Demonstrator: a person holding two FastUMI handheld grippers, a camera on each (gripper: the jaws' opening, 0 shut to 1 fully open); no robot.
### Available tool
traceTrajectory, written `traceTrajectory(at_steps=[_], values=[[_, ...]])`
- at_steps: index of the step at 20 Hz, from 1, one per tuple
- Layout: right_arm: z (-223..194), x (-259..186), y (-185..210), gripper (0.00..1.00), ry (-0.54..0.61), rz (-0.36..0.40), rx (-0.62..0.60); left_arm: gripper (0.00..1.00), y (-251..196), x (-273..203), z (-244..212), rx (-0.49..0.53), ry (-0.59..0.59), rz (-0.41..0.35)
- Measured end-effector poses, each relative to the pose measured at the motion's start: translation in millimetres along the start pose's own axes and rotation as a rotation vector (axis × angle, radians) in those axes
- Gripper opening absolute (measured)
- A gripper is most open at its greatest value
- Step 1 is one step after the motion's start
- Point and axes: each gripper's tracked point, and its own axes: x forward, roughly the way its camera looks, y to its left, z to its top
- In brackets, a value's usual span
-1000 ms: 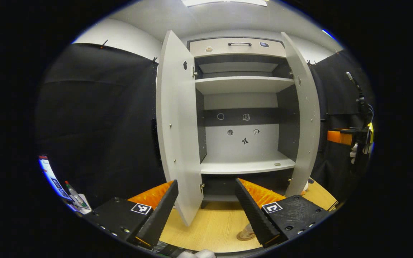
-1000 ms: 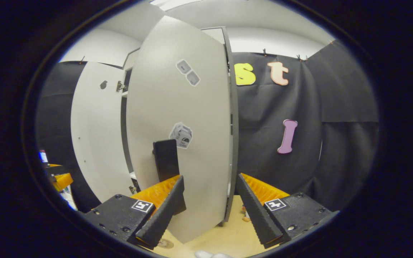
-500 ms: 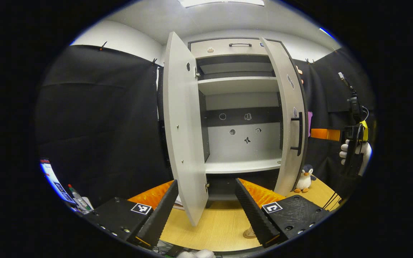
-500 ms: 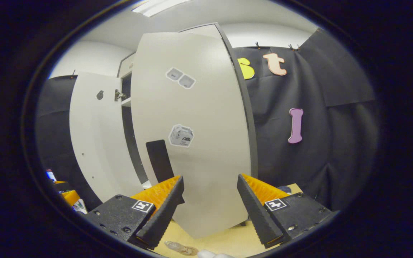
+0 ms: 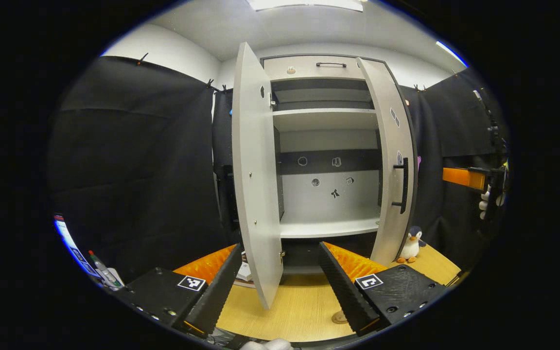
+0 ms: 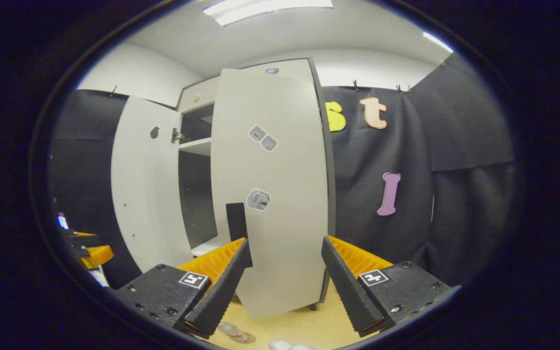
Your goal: Grasp the bottle in the cabinet with the left hand and place it on the coaster, then close the right door with the right hand and the left door with the left hand.
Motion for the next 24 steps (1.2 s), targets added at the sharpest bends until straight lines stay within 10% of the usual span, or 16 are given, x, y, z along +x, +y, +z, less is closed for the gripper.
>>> traceTrajectory(at_steps=[14, 24], values=[[-32, -119, 35, 0.98, 0.057, -0.094, -0.026, 0.96, 144, 64, 51, 0.002, -0.124, 0.108], [-44, -161, 22, 0.94, 0.100, -0.167, -0.007, 0.96, 150, 127, 33, 0.016, -0.057, 0.106]])
